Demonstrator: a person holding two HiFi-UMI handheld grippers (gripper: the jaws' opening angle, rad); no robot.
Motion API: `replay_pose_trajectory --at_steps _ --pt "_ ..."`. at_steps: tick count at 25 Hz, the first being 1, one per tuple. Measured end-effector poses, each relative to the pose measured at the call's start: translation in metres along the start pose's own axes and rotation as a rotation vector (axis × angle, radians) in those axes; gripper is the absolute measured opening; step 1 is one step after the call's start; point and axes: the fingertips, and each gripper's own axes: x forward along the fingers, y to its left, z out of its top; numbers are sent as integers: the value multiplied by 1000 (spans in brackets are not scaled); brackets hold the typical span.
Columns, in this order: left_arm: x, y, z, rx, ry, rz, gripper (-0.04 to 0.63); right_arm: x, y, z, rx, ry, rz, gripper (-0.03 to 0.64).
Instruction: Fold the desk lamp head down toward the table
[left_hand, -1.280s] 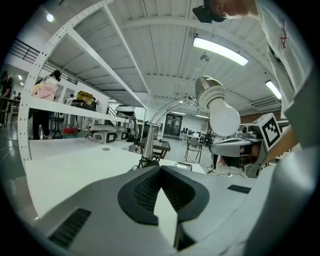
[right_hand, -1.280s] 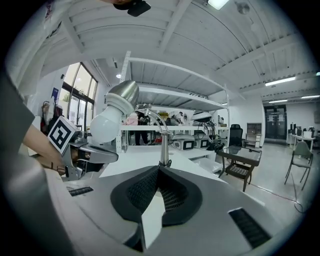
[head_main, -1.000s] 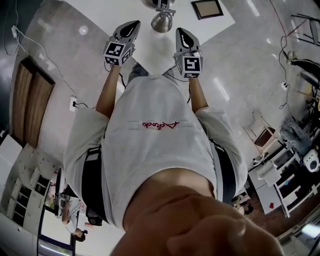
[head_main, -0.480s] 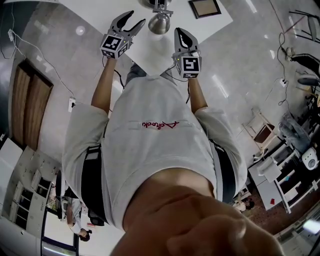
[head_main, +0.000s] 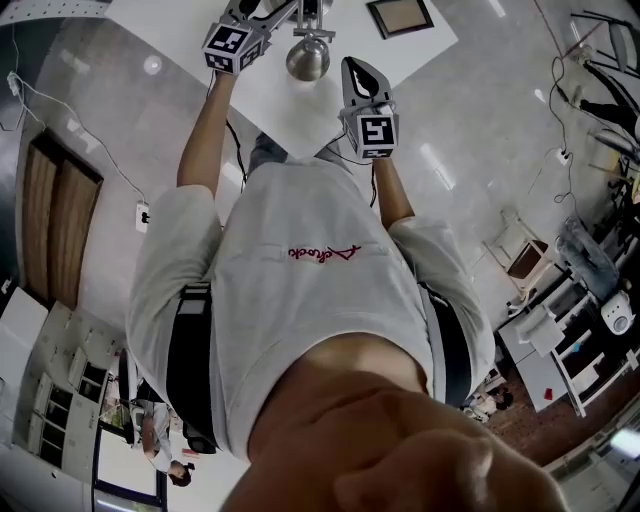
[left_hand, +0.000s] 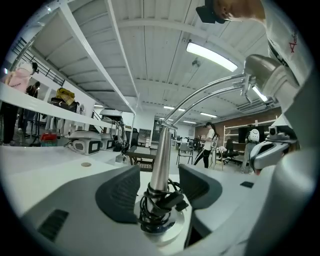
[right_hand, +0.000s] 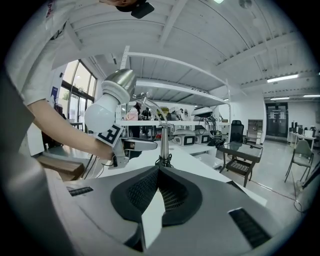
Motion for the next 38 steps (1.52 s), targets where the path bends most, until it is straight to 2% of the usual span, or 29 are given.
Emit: replay_pose_trajectory --at_steps 11,19,25,26,28,32,34,36,38 --pt "61 -9 13 21 4 -76 235 2 -4 -5 -4 17 0 21" --pt "73 -10 14 64 15 -76 158 3 -3 -6 -5 18 10 21" --pt "74 -13 14 56 12 -83 156 2 0 -1 -24 3 38 21" --pt "74 -13 14 56 14 -85 156 2 4 4 -65 -1 50 22" --pt "74 -13 15 56 18 -89 156 3 13 15 -222 -12 68 21" --pt "74 -12 15 56 16 -87 156 3 31 39 -704 -83 95 21" --pt "73 -11 14 55 17 -87 156 3 36 46 -876 -113 98 21" --pt "73 -10 13 55 18 -87 157 4 35 55 -953 -147 92 22" --pt "73 -10 14 55 18 -88 156 5 32 66 -969 -184 86 23"
